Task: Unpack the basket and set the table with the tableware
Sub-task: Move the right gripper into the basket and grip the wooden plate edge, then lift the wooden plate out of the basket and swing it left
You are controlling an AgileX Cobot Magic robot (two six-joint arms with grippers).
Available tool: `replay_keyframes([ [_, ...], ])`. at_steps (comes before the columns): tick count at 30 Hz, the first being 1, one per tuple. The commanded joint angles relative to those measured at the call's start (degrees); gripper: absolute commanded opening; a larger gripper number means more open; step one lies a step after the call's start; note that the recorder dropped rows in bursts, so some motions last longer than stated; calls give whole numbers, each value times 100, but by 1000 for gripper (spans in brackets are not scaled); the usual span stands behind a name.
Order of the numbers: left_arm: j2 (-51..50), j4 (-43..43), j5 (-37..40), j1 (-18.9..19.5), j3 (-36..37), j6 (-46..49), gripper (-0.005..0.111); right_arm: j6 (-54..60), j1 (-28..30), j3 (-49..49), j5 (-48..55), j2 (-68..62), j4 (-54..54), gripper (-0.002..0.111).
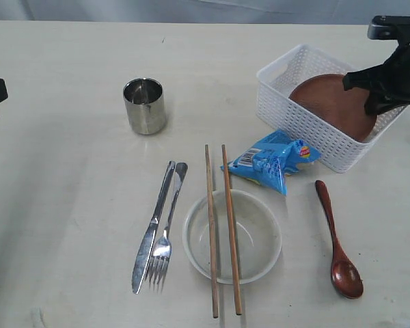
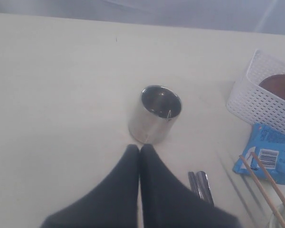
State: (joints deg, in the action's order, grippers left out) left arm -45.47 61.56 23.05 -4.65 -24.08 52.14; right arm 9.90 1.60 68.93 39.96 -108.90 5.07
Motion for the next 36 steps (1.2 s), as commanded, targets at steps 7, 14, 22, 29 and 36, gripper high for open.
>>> replay_keyframes([
  [7, 57, 55, -26, 1, 20, -17, 0, 150, 8, -24, 338, 667, 108, 0],
  [14, 81, 142, -26, 1, 20, -17, 0, 150, 8, -24, 385, 1073, 289, 0],
  [22, 82, 169, -26, 1, 20, -17, 0, 346, 137, -24, 508, 1470, 862, 0],
  [29, 82, 180, -50, 1, 20, -17, 0, 601, 223, -24, 558, 1912, 1413, 0],
  [36, 82, 180, -50, 1, 20, -17, 0, 970, 210, -24, 784, 2016, 2113, 0],
])
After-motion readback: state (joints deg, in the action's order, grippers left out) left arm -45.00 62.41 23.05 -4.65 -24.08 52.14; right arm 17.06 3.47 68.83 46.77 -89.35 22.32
